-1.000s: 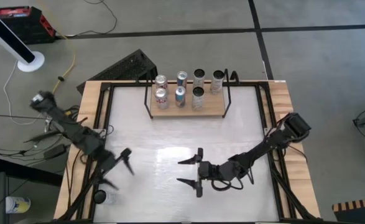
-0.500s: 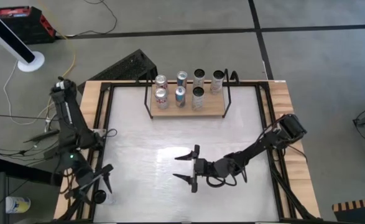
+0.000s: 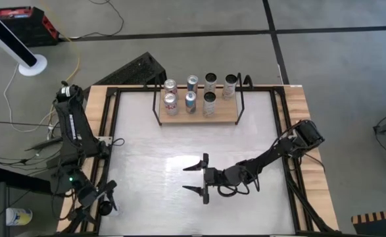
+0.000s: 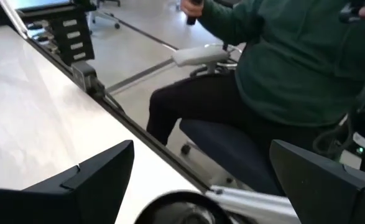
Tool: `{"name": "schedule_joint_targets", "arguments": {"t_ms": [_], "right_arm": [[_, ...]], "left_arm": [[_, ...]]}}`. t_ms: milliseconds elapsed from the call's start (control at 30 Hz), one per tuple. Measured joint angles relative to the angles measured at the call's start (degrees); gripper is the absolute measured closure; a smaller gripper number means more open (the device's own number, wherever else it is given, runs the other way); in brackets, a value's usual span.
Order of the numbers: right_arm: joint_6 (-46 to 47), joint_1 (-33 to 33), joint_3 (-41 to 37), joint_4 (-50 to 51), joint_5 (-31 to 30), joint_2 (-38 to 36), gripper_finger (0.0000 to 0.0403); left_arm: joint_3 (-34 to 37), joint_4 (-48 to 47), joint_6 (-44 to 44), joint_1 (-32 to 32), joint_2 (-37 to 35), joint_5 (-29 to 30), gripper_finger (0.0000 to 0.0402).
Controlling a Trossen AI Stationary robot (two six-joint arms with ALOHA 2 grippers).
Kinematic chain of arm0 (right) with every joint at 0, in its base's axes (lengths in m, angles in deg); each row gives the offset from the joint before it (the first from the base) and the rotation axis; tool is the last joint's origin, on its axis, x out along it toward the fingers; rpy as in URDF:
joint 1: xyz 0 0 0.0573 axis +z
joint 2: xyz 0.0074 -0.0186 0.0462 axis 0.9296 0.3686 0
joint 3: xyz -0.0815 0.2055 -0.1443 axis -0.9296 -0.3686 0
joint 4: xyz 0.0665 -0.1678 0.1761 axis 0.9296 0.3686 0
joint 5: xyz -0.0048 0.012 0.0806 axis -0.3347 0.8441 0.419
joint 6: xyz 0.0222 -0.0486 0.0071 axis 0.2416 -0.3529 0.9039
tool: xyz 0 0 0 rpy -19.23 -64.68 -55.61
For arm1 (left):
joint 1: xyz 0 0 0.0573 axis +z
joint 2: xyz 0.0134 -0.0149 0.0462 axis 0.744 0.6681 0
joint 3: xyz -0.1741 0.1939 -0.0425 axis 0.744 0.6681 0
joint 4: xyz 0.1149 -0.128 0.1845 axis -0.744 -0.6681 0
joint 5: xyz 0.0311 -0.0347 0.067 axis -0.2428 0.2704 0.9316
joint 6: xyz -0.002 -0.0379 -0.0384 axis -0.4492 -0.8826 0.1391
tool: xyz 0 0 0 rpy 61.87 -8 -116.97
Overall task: Place canned beverage on shelf
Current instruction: Put the white-pink soda can on the shelf aligned with the other white-pink soda can on the shelf
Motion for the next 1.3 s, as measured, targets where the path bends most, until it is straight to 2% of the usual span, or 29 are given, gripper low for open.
{"name": "schedule_joint_targets", "arguments": {"t_ms": [533,867,1000,1233,1300], "right_arm": [[0.2,-0.6,0.0,-1.4,-0.4,0.0,0.0083],[0.2,-0.1,0.0,-1.3,-0.4,0.0,0.0083],[0.2,-0.1,0.0,-1.2,-0.4,0.0,0.0083],[0.1,-0.1,0.0,-1.0,-0.4,0.0,0.0083],[0.0,-0.1,0.0,-1.0,-0.4,0.0,0.0083]], "left_arm": [[0.0,-12.6,-1.3,2.4,-2.6,-8.0,0.0041],[0.0,-13.5,-1.3,4.7,-2.1,-8.9,0.0043],[0.0,-13.9,-1.2,5.1,-2.1,-8.9,0.0067],[0.0,-14.0,-1.2,5.6,-2.1,-8.5,0.0154],[0.0,-14.0,-1.1,5.6,-2.1,-8.4,0.0165]]}}
